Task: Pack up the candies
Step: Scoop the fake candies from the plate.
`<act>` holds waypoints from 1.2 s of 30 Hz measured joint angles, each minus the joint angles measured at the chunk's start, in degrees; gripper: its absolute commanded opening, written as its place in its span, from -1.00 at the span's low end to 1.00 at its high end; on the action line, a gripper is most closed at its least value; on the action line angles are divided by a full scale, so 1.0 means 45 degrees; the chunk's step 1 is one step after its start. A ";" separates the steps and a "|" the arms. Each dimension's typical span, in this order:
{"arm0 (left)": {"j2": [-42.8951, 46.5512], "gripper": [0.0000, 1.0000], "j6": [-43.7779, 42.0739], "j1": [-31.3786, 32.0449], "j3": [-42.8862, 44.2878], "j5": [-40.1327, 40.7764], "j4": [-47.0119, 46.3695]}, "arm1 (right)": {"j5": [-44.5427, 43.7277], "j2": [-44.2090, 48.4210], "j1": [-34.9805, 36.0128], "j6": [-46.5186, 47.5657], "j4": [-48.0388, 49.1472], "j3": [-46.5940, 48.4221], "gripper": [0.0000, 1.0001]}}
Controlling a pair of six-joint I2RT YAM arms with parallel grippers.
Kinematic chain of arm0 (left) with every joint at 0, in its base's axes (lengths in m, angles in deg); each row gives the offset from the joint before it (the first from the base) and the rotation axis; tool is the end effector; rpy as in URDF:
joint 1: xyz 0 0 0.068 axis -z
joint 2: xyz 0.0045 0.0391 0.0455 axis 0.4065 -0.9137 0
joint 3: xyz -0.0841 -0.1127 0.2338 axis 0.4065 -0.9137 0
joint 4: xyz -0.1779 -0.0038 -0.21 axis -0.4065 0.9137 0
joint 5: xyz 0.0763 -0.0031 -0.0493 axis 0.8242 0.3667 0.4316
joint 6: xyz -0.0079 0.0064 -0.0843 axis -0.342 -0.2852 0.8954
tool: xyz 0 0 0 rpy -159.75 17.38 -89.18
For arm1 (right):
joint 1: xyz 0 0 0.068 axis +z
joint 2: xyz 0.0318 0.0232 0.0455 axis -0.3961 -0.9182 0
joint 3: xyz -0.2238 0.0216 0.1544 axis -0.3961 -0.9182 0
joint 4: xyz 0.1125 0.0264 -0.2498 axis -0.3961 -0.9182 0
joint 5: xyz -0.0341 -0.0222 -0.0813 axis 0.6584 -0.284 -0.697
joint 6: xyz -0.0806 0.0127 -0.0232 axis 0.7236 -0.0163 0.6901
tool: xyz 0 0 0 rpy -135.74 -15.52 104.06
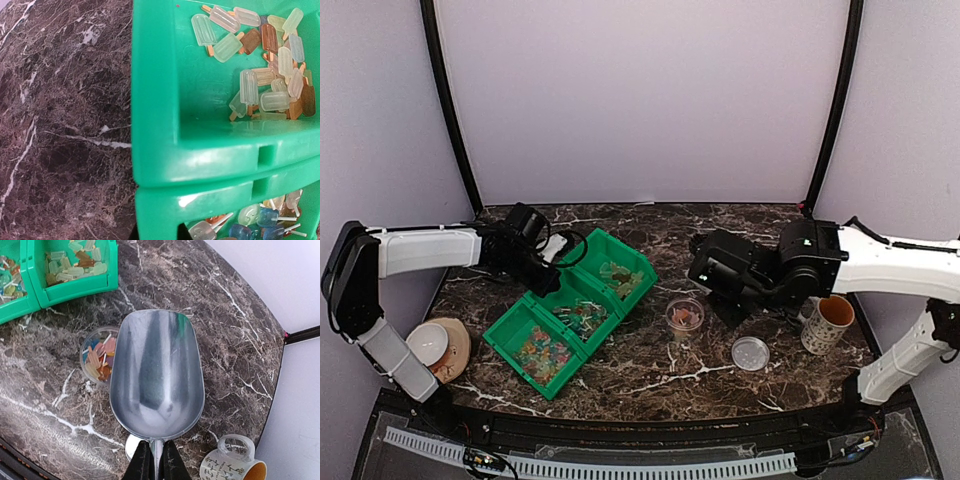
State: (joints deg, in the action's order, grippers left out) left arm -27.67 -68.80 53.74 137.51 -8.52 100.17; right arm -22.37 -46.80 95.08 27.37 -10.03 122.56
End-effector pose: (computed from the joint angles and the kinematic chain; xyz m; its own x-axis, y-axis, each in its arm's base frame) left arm 0.3106 -0.1798 0.1730 -0.6450 0.5026 -0.5756 0.5886 0.8072 0.0452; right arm 0.1376 0.2702 0.2804 -0.5525 -0.6010 -0.5775 -0.4864 0.7952 -0.3621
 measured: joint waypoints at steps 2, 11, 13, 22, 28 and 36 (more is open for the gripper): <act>0.0000 -1.00 0.0364 -0.0296 -0.0010 -0.0709 -0.0204 | -0.0306 0.0267 0.0000 -0.0102 0.0384 -0.0112 -1.00; 0.0049 -1.00 0.2895 -0.1603 -0.1447 -0.5289 -0.2501 | -0.1127 0.0962 0.0000 -0.0107 0.1899 -0.0631 -1.00; 0.0034 -1.00 0.3439 -0.1651 -0.1749 -0.6081 -0.2900 | -0.1205 0.1059 0.0000 -0.0015 0.2142 -0.0641 -1.00; -0.0112 -1.00 0.4915 -0.1647 -0.2103 -0.8058 -0.4401 | -0.1122 0.1005 0.0000 0.0695 0.2773 -0.0515 -1.00; -0.0112 -1.00 0.4187 -0.1647 -0.1797 -0.6785 -0.3031 | -0.0724 0.0223 0.0000 0.1486 0.2550 0.0457 -1.00; 0.0000 -1.00 0.2725 -0.1331 -0.1554 -0.4439 -0.0996 | 0.0500 -0.1185 0.0000 0.2871 0.1826 0.2302 -1.00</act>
State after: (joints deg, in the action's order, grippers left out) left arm -27.67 -56.54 47.75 130.51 -28.50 95.69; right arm -20.12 -52.14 95.08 40.29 -1.81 132.92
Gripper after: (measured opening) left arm 0.094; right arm 0.082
